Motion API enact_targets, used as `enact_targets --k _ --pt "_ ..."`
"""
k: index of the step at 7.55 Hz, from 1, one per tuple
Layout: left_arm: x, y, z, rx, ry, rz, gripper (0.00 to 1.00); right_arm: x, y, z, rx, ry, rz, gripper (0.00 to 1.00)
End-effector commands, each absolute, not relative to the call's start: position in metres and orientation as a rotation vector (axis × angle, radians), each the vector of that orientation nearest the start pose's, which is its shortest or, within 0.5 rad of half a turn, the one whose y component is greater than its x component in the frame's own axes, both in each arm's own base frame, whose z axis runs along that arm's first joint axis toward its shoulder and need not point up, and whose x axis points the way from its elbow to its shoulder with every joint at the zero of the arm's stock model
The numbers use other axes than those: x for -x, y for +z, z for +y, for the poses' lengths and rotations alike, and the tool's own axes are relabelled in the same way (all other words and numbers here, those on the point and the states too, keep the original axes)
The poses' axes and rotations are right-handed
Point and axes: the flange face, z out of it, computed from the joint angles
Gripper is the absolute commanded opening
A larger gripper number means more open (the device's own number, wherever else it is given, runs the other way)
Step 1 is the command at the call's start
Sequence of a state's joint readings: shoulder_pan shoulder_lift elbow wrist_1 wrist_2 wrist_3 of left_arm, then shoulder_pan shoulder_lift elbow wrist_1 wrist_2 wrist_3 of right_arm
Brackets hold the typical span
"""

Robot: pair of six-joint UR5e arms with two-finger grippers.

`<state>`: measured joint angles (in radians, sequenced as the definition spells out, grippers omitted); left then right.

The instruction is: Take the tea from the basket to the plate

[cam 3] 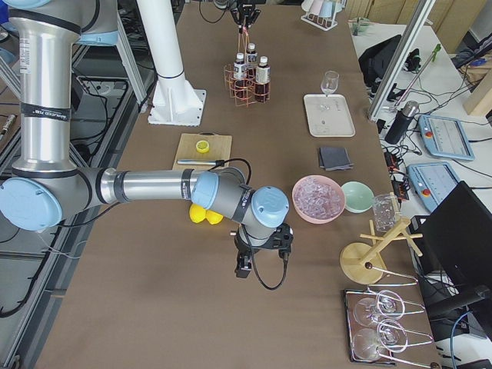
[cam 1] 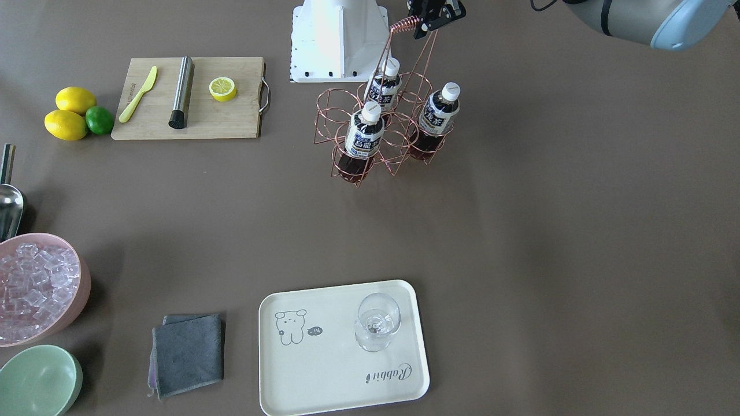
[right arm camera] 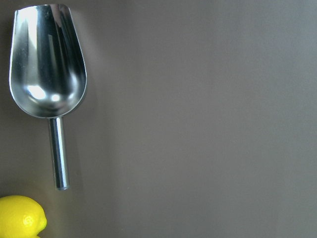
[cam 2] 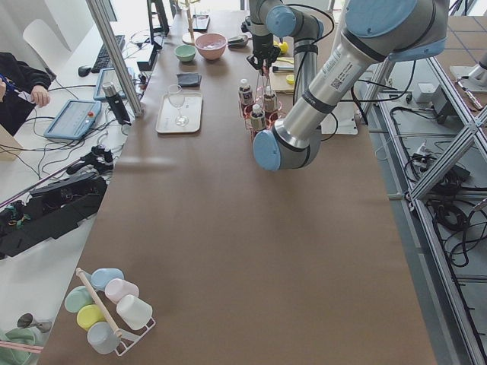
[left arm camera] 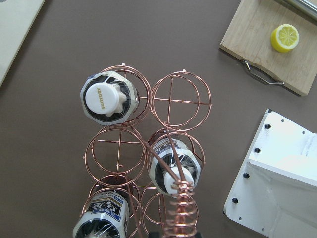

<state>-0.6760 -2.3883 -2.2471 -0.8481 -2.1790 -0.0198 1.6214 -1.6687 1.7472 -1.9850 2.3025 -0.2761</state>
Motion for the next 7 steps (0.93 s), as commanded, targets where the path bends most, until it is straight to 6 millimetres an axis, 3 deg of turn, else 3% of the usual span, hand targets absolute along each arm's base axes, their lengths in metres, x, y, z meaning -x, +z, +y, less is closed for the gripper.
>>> enact_targets --k 1,3,5,6,7 --pt "-0.35 0.043 -0.333 -0.44 1.031 0.899 0.0 -0.088 0.658 -0.415 0.199 -0.091 -0.767 1.0" --pt "-0.372 0.024 -0.323 -0.448 1.027 0.887 0.0 -0.088 0.658 -0.415 0.199 -0.091 -0.767 1.0" --pt "-0.375 0.016 -0.32 -0.455 1.035 0.893 0.0 -0.087 0.644 -0.424 0.175 -0.088 -0.773 1.0" --pt "-0.377 0.018 -0.321 -0.453 1.038 0.89 0.0 -0.074 0.627 -0.443 0.155 -0.129 -0.767 1.0" --pt "-0.383 0.019 -0.324 -0.445 1.041 0.881 0.0 -0.059 0.591 -0.462 0.16 -0.146 -0.764 1.0"
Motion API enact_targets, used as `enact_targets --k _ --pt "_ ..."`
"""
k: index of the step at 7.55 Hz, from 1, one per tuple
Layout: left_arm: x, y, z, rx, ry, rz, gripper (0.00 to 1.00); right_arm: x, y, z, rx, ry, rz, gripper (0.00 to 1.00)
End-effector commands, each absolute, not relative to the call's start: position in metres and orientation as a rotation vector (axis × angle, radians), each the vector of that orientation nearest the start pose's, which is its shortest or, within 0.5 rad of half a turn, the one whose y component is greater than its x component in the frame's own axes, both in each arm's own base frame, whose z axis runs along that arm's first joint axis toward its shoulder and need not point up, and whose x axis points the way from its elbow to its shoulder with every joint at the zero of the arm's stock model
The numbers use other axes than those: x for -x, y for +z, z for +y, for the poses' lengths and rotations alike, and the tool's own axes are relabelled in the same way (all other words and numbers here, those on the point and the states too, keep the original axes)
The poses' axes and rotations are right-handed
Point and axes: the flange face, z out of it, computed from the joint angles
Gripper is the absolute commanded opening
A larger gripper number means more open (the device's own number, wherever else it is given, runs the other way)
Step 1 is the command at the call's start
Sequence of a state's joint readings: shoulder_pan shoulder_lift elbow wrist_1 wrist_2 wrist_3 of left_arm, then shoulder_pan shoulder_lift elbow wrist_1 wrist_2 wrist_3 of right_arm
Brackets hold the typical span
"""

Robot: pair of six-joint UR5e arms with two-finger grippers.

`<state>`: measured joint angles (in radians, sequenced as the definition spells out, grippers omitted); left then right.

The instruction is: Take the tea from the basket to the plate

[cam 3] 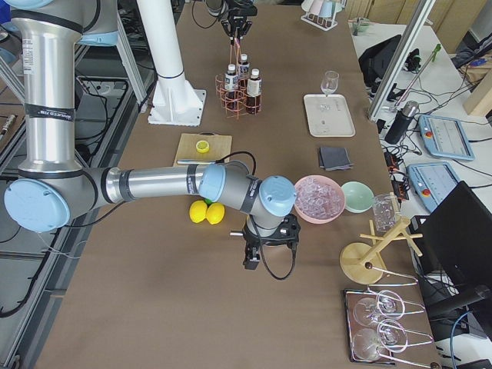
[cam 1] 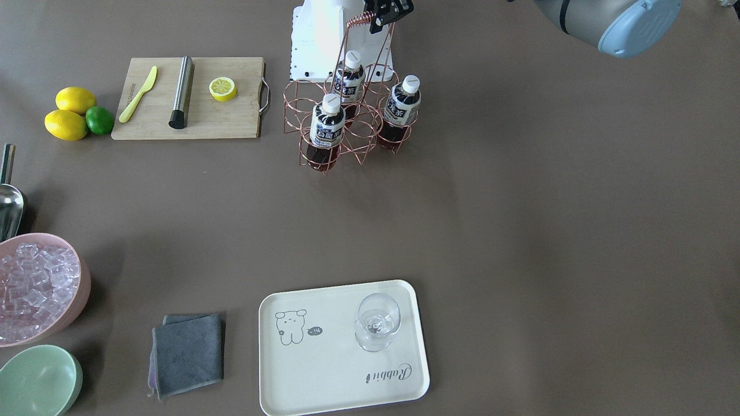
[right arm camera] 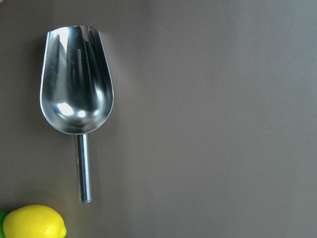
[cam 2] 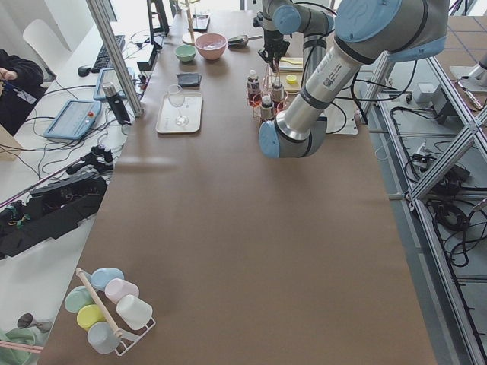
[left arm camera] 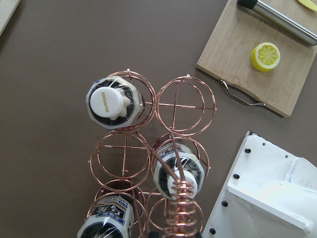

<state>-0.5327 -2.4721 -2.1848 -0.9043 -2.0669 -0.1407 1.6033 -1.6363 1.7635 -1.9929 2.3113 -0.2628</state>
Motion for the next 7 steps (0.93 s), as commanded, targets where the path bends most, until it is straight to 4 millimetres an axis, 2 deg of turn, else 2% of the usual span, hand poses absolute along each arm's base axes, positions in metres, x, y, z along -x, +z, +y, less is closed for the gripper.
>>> enact_targets --k 1,2,3,4,5,6,7 --pt "-0.386 0.018 -0.326 -0.45 1.043 0.883 0.0 -0.029 0.537 -0.489 0.206 -0.101 -0.754 1.0" --pt "-0.39 0.019 -0.328 -0.45 1.043 0.883 0.0 0.001 0.482 -0.521 0.258 -0.047 -0.731 1.0" --pt "-0.393 0.019 -0.33 -0.453 1.045 0.885 0.0 0.037 0.43 -0.546 0.25 -0.098 -0.706 1.0" --pt "-0.398 0.02 -0.333 -0.452 1.045 0.883 0.0 0.078 0.382 -0.561 0.249 -0.15 -0.658 1.0" --pt "-0.4 0.02 -0.335 -0.448 1.044 0.88 0.0 0.112 0.352 -0.567 0.277 -0.104 -0.645 1.0" --pt "-0.399 0.019 -0.334 -0.451 1.044 0.882 0.0 0.157 0.331 -0.562 0.322 -0.03 -0.64 1.0" --pt "-0.399 0.019 -0.334 -0.452 1.045 0.882 0.0 0.203 0.296 -0.556 0.382 0.084 -0.653 1.0"
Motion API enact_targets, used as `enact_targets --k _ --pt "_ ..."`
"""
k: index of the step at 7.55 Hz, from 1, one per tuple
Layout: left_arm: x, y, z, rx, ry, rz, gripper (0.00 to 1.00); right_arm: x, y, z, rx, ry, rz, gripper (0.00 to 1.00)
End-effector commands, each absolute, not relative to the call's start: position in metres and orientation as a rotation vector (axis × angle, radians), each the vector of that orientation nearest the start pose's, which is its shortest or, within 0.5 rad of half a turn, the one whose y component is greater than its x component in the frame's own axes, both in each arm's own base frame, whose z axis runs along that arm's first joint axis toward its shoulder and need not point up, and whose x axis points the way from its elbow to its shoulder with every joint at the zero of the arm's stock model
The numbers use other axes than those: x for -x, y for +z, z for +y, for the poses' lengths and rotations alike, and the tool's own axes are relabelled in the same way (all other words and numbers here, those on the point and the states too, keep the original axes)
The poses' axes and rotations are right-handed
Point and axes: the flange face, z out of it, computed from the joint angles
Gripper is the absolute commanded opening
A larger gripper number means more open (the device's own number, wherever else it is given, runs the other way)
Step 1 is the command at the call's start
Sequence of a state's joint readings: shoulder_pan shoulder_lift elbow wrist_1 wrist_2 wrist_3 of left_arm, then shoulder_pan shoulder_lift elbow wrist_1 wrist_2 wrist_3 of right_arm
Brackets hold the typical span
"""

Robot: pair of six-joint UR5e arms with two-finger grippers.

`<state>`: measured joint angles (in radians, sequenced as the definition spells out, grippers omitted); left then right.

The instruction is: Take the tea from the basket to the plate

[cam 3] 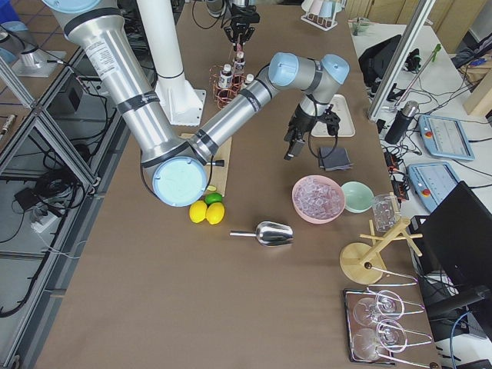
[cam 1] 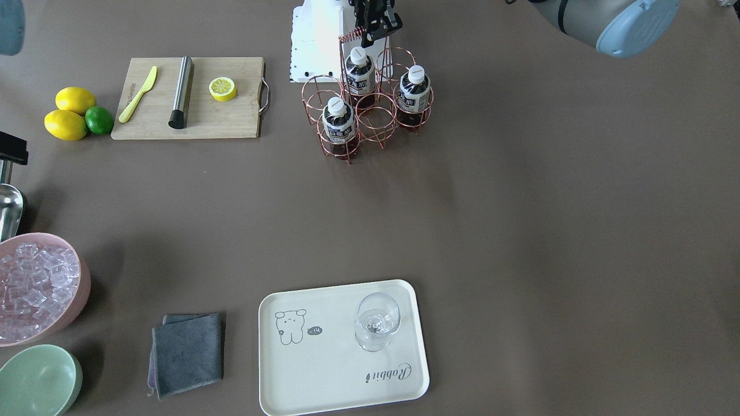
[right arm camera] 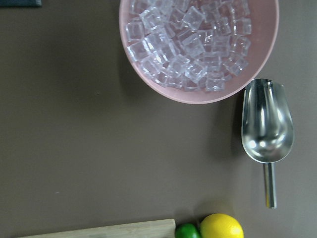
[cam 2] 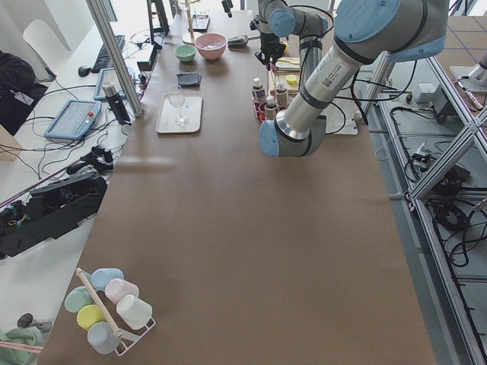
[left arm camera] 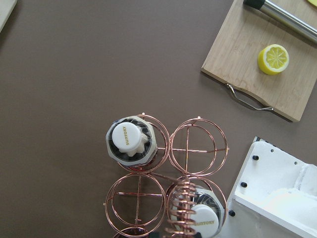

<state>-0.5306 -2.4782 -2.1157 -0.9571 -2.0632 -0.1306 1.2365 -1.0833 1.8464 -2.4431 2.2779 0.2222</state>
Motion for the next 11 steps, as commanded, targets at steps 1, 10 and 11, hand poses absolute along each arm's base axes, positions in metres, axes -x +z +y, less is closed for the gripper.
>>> enact_targets --k 1,10,11 --pt "-0.399 0.019 -0.334 -0.451 1.044 0.882 0.0 0.229 0.262 -0.552 0.391 0.128 -0.685 1.0" --pt "-0.401 0.02 -0.335 -0.446 1.044 0.879 0.0 0.454 0.132 -0.487 0.64 0.144 -0.883 1.0" --pt "-0.401 0.02 -0.335 -0.446 1.044 0.879 0.0 0.466 0.141 -0.497 0.638 0.14 -0.889 1.0"
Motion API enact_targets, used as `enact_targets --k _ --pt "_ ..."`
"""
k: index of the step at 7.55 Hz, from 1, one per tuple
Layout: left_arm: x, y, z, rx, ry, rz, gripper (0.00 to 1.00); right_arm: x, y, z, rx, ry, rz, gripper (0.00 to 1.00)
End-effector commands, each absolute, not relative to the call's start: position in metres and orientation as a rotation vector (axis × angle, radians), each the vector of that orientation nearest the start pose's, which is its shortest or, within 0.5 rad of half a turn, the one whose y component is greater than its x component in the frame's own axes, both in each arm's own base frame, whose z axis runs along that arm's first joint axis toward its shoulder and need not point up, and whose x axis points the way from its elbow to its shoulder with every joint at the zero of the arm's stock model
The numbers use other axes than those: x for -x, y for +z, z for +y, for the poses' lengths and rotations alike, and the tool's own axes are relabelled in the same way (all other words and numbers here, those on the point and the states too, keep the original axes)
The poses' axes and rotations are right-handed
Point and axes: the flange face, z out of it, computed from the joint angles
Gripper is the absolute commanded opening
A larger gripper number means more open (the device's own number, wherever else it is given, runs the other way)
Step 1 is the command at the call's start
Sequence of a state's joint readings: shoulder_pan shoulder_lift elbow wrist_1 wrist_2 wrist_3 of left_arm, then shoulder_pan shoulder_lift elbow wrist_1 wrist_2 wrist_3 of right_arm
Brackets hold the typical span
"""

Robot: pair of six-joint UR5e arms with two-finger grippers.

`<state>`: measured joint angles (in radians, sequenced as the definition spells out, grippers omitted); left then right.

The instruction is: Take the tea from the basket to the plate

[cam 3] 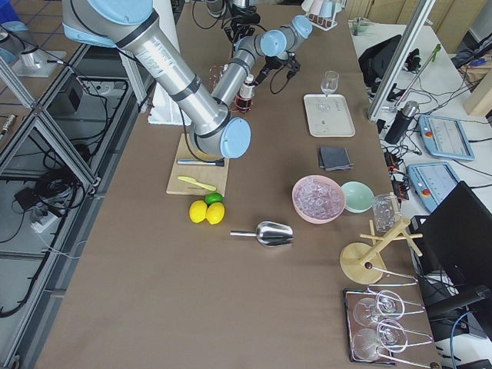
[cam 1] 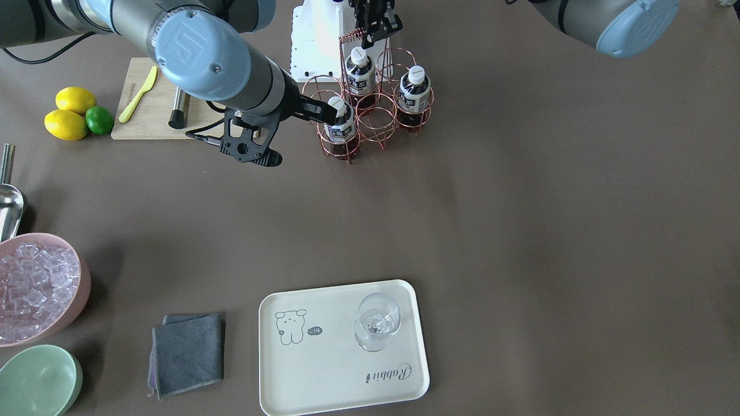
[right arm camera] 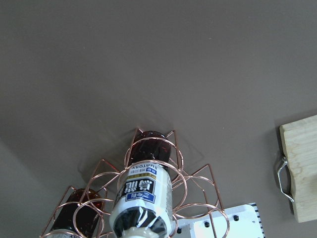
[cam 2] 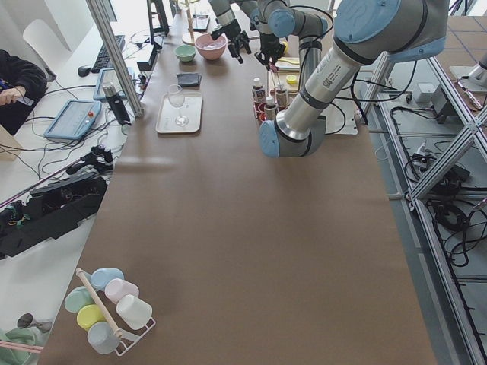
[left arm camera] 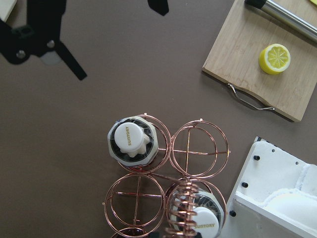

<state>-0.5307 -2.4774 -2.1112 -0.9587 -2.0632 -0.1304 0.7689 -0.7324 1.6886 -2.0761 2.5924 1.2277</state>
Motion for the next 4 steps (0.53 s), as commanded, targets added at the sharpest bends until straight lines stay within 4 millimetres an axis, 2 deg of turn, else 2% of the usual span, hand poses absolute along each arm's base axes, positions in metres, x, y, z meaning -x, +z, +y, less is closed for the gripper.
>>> enact_targets --k 1,2,4 --pt "-0.401 0.02 -0.335 -0.448 1.044 0.88 0.0 0.477 0.143 -0.491 0.655 0.116 -0.895 1.0" --pt "-0.401 0.02 -0.335 -0.452 1.045 0.882 0.0 0.489 0.141 -0.48 0.671 0.091 -0.893 0.99" --pt "-0.401 0.02 -0.335 -0.449 1.044 0.881 0.0 0.498 0.135 -0.466 0.702 0.056 -0.905 0.91"
